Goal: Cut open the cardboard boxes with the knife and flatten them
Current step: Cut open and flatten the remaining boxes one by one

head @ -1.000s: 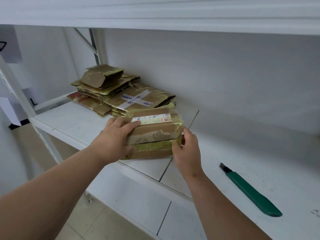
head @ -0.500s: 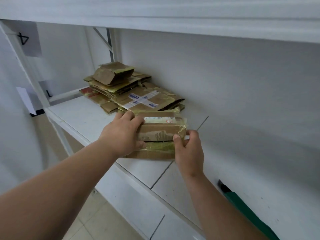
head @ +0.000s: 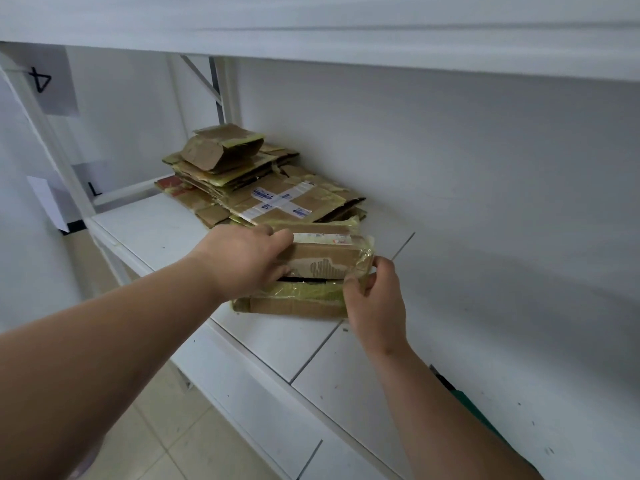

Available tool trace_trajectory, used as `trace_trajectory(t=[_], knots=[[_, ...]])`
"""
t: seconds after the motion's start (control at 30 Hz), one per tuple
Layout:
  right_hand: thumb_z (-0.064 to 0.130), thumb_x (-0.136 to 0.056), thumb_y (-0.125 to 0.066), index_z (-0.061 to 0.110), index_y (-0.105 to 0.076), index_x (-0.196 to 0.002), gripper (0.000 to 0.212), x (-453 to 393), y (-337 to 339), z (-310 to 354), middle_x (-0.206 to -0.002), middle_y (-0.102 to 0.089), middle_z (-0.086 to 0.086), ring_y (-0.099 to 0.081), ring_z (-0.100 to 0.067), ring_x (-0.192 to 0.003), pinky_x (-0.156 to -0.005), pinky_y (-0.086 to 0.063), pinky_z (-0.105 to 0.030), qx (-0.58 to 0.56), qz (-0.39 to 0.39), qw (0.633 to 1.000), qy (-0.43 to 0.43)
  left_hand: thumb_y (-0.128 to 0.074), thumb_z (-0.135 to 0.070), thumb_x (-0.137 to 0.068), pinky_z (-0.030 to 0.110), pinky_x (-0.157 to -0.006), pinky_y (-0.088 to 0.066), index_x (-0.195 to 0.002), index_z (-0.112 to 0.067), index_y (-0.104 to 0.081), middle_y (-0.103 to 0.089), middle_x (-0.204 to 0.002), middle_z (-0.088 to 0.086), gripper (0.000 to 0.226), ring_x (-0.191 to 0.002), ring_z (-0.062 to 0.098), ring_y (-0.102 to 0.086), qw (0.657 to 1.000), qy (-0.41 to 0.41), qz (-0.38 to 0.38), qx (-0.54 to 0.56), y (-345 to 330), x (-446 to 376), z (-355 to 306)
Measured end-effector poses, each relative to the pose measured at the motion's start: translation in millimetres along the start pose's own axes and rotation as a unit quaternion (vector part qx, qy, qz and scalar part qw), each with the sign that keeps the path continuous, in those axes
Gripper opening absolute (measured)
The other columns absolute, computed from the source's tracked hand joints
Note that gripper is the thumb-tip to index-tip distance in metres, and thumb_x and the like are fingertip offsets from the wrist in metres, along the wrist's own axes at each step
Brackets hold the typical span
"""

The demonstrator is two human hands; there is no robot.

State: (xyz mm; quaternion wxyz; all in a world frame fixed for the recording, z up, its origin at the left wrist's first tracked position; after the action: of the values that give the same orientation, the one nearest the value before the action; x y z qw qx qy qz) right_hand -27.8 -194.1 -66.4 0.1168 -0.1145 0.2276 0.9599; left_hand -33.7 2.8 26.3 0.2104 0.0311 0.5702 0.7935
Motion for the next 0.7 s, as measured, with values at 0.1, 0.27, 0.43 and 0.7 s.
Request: trace_trajectory(t=[0.1,0.27,0.43,0.7], knots=[[0.024,-0.080,-0.063,0.026,-0.048,-0.113,0.037,4.9,-2.4,0.3,-0.106,-0.062,0.000,-0.063,-0.015,-0.086,-0.072,-0.057,-0.036,-0.018,0.024,0.999,-0.039,-0.038,-0.059,-0.096,0.033,-0.066,-0.049,-0.120,-0.026,-0.039,-0.054,-0.105,-0.004,0.041,-0.086,0.019,-0.059,1.000,-0.003,0.011,0.009,-4.4,-1.9,2.9],[0.024,-0.066,-0.064,0.028,-0.037,-0.111,0.053,-2.5,-6.5,14.4,-0.110,-0.055,0.001,-0.063,-0.023,-0.090,-0.080,-0.057,-0.047,0.021,0.052,0.995,-0.083,-0.040,-0.053,-0.099,0.030,-0.067,-0.036,-0.113,-0.023,-0.044,-0.055,-0.098,-0.004,0.033,-0.089,0.019,-0.056,0.998,0.005,0.029,0.047,-12.6,0.1,7.5],[0.016,-0.075,-0.065,0.028,-0.031,-0.120,0.057,-2.0,-6.8,12.5,-0.115,-0.055,-0.003,-0.063,-0.028,-0.093,-0.082,-0.056,-0.050,0.049,0.032,0.994,-0.090,-0.038,-0.048,-0.101,0.031,-0.067,-0.037,-0.096,-0.023,-0.041,-0.043,-0.074,-0.010,0.026,-0.079,0.018,-0.049,0.994,0.008,0.034,0.100,-15.0,0.6,8.9],[0.020,-0.089,-0.069,0.024,-0.035,-0.135,0.057,10.6,0.9,0.1,-0.119,-0.064,-0.001,-0.066,-0.021,-0.103,-0.086,-0.057,-0.040,0.086,0.002,0.996,-0.007,-0.057,-0.059,-0.086,0.031,-0.069,-0.046,-0.118,-0.027,-0.042,-0.051,-0.105,-0.006,0.048,-0.091,0.018,-0.052,0.999,0.019,0.030,0.035,-23.5,8.9,-4.2]])
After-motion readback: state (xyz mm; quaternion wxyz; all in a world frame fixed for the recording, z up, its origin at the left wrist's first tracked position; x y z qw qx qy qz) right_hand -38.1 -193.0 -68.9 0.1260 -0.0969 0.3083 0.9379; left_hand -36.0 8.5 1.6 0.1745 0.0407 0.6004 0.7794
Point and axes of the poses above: each hand's wrist, its own x-axis away from the middle knuckle, its own y-axis out of the back of the hand, z = x × y, the point moved 2 cm from there along -x, towards the middle knuckle
